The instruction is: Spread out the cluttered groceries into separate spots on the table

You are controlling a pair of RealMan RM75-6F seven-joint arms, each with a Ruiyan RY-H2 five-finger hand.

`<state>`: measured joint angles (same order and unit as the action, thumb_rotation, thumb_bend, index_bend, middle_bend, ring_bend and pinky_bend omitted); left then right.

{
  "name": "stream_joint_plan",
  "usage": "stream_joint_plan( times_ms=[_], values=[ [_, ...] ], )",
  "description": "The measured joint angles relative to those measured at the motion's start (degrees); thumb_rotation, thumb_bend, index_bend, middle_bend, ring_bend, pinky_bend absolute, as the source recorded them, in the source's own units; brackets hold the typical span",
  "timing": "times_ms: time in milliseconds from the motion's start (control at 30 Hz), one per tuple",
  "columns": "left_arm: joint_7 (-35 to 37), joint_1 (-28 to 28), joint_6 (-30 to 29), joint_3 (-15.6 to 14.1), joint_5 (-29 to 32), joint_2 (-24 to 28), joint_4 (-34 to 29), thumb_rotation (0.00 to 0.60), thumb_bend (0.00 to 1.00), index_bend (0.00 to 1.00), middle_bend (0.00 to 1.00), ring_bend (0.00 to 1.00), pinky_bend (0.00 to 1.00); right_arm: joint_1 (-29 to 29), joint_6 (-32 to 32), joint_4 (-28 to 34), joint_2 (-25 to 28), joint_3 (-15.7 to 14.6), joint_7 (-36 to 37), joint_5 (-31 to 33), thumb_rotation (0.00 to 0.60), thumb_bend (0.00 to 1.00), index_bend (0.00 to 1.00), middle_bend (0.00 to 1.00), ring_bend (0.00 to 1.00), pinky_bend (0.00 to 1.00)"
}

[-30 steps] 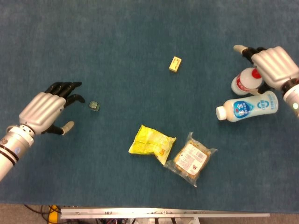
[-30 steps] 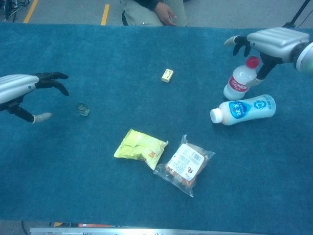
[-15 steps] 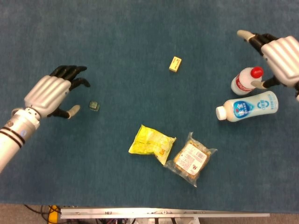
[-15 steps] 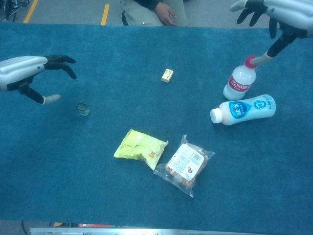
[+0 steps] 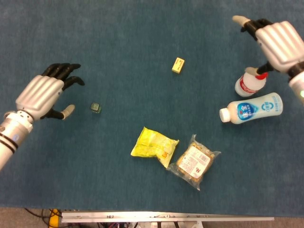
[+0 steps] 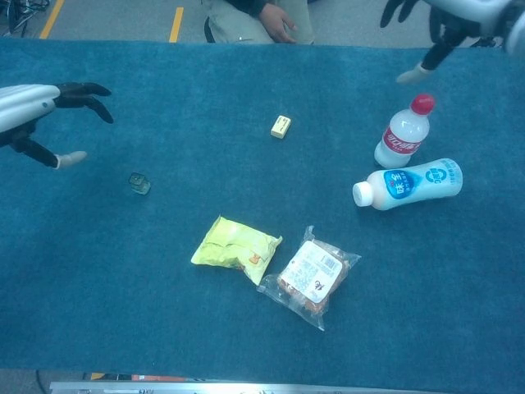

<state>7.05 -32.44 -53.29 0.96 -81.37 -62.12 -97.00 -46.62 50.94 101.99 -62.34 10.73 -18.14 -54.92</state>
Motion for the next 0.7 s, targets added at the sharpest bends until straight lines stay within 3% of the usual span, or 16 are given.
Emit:
stream_joint_plan(
  times_ms=[333, 500, 700],
  values=[
    [-1.43, 2.66, -3.23, -1.74, -2.34, 5.07, -5.0, 0.6, 0.36, 0.25, 0.06, 0.0, 0.04, -10.1, -2.55, -4.22, -7.19, 0.6, -13.04, 14.11, 0.6, 0.0, 0.16, 0.33, 0.27, 0.53],
    [-1.44, 3.63, -4.32, -2.32, -3.45, 6.51, -6.21, 0.6, 0.36, 0.25, 0.06, 0.0, 0.04, -15.82, -1.49, -6.7, -12.59, -0.51, -21.4, 21.49, 0.6, 0.0, 0.21, 0.35, 0.27, 0.53],
    [-1.16, 4.3, -4.87, -2.79, -4.42, 7.23, -6.85, 0.6, 0.36, 0.25, 0.06, 0.0, 0.04, -19.52, 1.98, -9.27, -18.2, -3.05, -28.23, 24.37, 0.6, 0.0, 0.22, 0.37, 0.28, 0.53]
  ],
)
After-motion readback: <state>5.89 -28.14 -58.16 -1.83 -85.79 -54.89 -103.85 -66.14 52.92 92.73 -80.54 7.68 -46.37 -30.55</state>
